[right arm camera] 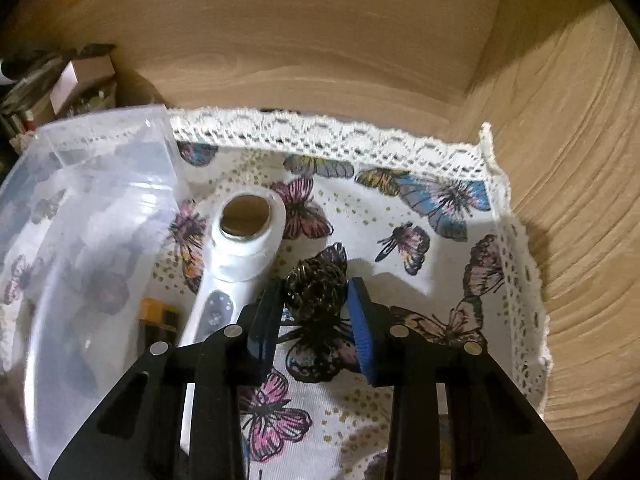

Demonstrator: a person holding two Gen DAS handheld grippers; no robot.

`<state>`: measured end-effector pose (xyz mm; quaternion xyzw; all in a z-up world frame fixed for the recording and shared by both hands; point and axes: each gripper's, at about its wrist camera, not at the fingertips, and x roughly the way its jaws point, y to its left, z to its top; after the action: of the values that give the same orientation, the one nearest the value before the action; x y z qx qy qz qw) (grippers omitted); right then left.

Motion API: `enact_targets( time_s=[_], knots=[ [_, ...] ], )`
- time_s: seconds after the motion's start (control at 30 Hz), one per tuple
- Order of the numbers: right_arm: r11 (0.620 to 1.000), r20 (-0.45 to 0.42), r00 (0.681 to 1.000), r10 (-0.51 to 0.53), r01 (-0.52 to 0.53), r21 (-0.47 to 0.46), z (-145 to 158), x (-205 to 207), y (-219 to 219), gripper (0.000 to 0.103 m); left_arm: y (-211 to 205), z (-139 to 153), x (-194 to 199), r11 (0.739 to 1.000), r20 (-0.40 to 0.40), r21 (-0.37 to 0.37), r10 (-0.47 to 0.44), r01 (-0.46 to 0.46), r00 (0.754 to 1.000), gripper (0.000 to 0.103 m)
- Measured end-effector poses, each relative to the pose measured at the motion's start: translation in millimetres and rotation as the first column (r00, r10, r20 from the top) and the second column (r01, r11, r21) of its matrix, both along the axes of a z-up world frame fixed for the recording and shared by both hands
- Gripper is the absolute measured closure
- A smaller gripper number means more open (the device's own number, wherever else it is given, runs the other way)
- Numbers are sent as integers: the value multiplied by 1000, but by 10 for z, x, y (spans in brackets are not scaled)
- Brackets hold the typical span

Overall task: Organize rigid objects
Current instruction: 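Grasp the dark round bristly object with the right tool, then lower the dark object into the box and open the right tool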

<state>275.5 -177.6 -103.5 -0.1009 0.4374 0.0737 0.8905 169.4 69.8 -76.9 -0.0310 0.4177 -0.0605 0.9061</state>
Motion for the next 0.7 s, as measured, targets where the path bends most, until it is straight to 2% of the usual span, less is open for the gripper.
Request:
enact_targets(
  time_s=[0.23,0.5,0.7],
  knots=[
    [999,83,996,24,-27,26,373,-211,117,73,-1,0,1,1000,0,0,1,-1,1000,91],
    [992,162,981,102,-112,57,764,-468,258,73,0,0,0,1000,0,0,0,0,1000,91],
    [979,182,967,178,-192,63,835,-592,493,73,2,-2,2,1000,0,-1,0,0,1000,91]
  ],
)
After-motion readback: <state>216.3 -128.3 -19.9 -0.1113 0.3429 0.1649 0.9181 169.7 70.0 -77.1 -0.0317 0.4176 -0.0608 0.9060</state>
